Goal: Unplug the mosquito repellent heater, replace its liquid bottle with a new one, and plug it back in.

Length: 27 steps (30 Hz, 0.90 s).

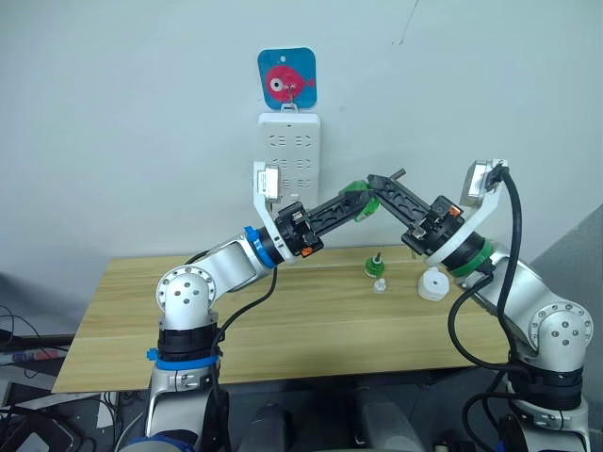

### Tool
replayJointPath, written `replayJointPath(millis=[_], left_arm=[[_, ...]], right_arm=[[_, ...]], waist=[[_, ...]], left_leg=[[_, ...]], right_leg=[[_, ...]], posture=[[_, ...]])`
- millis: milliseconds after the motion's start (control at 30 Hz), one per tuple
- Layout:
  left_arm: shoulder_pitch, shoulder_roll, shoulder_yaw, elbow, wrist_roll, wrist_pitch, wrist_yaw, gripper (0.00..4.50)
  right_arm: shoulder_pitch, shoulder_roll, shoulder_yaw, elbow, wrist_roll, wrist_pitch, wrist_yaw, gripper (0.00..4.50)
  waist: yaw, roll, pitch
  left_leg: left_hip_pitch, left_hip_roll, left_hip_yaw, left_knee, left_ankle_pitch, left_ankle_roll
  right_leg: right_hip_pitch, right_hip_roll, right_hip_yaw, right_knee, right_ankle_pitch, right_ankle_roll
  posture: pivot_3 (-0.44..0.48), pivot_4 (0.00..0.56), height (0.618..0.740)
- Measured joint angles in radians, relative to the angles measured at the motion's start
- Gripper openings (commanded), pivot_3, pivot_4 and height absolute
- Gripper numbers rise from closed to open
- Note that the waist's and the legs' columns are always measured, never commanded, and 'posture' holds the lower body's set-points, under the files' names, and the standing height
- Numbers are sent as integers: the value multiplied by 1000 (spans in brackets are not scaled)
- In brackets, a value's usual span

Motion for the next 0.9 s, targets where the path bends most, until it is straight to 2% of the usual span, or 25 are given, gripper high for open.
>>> replayJointPath(millis=[133, 300, 433, 667, 767, 900], left_arm=[[0, -9, 0, 9, -12, -1, -3, 2438], [0, -9, -1, 11, -13, -1, -3, 2435], [1, -8, -1, 11, -13, 2, -4, 2435], [6, -6, -2, 11, -18, 2, -2, 2435], [14, 6, 0, 11, -37, 4, 0, 2435], [21, 46, 2, 11, -47, 6, 12, 2435]], right_arm=[[2, -2, 2, -1, 10, -14, 9, 834], [9, -4, 10, -1, 14, -30, 11, 834], [16, -8, 15, -3, 17, -37, 15, 834], [31, -7, 15, -24, 24, -69, 13, 3380], [54, -53, -6, -23, 13, -74, 13, 4437], [132, -167, -43, -9, -45, -55, 10, 4500]], waist=[[0, 0, 0], [0, 0, 0], [0, 0, -1], [-1, 0, -1], [0, 0, -1], [0, 0, -1]], left_leg=[[0, 0, 0, 0, 0, 0], [0, 0, 0, 0, 0, 0], [0, 0, 1, 0, 0, 0], [0, 1, 1, 0, 0, 0], [0, 0, 1, 0, 0, 0], [0, 0, 2, 0, 0, 0]], right_leg=[[0, 0, 1, 0, 0, 0], [0, 1, 4, 0, 0, 0], [0, 8, 19, 0, -1, 1], [0, 9, 21, 0, -1, 2], [0, 9, 21, 0, -1, 2], [0, 10, 21, 0, -2, 2]], posture=[[-139, 92, 730], [-139, 91, 730], [-137, 92, 730], [-139, 99, 730], [-140, 106, 730], [-138, 128, 730]])
